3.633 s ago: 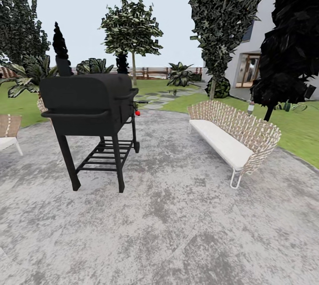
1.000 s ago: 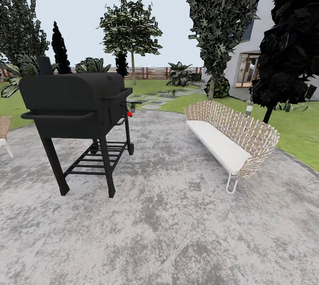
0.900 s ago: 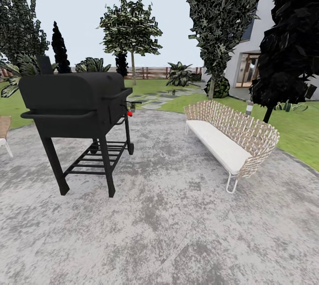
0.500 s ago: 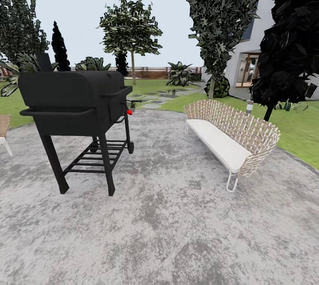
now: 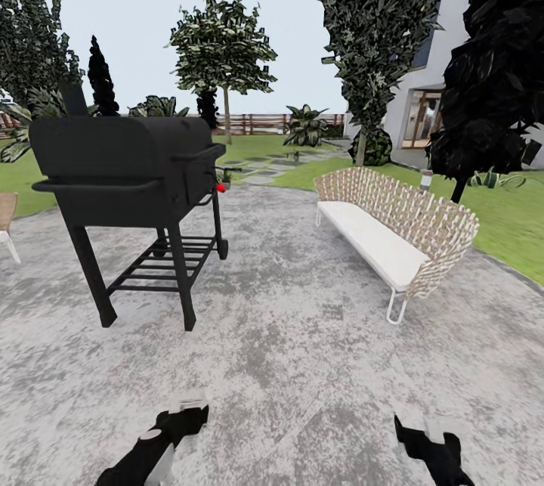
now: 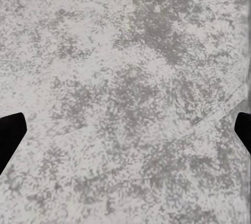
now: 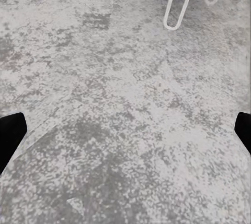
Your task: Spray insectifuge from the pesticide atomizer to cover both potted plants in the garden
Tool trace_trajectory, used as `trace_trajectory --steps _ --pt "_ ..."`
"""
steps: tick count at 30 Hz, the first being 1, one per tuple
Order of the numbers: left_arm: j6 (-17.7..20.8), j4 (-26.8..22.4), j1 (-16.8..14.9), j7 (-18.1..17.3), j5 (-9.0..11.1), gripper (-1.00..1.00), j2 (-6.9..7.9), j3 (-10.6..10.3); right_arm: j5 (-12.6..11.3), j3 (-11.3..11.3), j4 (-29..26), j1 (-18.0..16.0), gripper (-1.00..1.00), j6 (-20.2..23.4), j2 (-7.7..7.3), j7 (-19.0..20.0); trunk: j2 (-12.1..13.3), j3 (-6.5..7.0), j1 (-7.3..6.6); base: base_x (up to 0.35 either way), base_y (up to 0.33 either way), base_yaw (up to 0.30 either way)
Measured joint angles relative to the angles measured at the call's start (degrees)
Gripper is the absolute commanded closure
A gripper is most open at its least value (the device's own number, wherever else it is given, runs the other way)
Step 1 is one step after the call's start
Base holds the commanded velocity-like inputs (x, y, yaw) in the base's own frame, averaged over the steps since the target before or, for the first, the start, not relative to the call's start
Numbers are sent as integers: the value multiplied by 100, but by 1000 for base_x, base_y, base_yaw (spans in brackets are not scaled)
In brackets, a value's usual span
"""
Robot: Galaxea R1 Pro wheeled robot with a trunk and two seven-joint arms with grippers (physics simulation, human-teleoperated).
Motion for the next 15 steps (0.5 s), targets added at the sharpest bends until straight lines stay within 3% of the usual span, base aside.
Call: trace_trajectory --steps 3,15 --pt "-27 -5 -22 -3 121 -100 88 1 -3 12 -179 38 -100 52 16 -12 -120 -54 66 0 0 0" --pt "-90 -8 82 -4 173 -100 152 9 -6 12 -216 56 -100 66 23 -18 -602 -270 330 0 0 0"
